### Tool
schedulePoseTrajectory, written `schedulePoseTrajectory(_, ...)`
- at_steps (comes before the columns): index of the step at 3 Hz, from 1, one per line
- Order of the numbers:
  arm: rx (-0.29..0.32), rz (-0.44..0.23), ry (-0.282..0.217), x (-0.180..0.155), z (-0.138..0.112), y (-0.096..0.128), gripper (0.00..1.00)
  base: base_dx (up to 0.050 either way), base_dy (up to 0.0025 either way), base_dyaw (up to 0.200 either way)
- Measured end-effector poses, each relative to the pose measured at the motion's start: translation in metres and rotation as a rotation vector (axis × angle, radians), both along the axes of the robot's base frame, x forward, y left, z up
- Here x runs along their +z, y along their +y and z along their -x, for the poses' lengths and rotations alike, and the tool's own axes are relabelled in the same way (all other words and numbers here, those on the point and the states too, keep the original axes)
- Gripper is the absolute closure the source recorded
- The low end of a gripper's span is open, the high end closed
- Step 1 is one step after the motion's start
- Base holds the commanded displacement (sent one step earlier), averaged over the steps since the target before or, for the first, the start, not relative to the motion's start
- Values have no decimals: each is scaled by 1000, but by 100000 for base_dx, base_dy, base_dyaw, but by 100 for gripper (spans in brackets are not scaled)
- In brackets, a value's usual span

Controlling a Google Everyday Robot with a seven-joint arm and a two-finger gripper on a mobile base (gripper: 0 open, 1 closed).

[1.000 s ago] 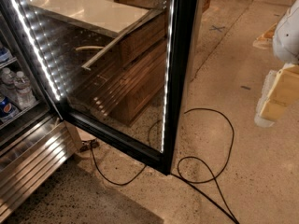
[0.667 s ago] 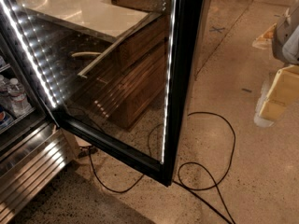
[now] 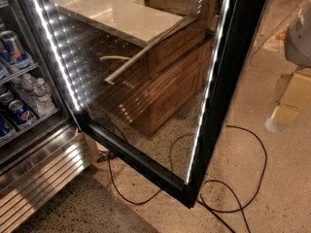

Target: Close right fridge door

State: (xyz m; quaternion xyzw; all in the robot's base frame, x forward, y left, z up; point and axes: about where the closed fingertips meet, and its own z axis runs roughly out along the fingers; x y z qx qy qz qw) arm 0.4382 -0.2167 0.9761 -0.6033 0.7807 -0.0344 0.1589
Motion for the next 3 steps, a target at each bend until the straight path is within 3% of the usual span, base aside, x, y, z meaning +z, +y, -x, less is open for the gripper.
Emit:
schedulePoseTrajectory(1,-39,-22,23,0,-20,-8,0,0,0,0)
schedulePoseTrajectory(2,-149,-46,88,-6,-69,-32,0,0,0,0)
schedulePoseTrajectory(3,-176,-69,11,13,-95,-40,0,0,0,0)
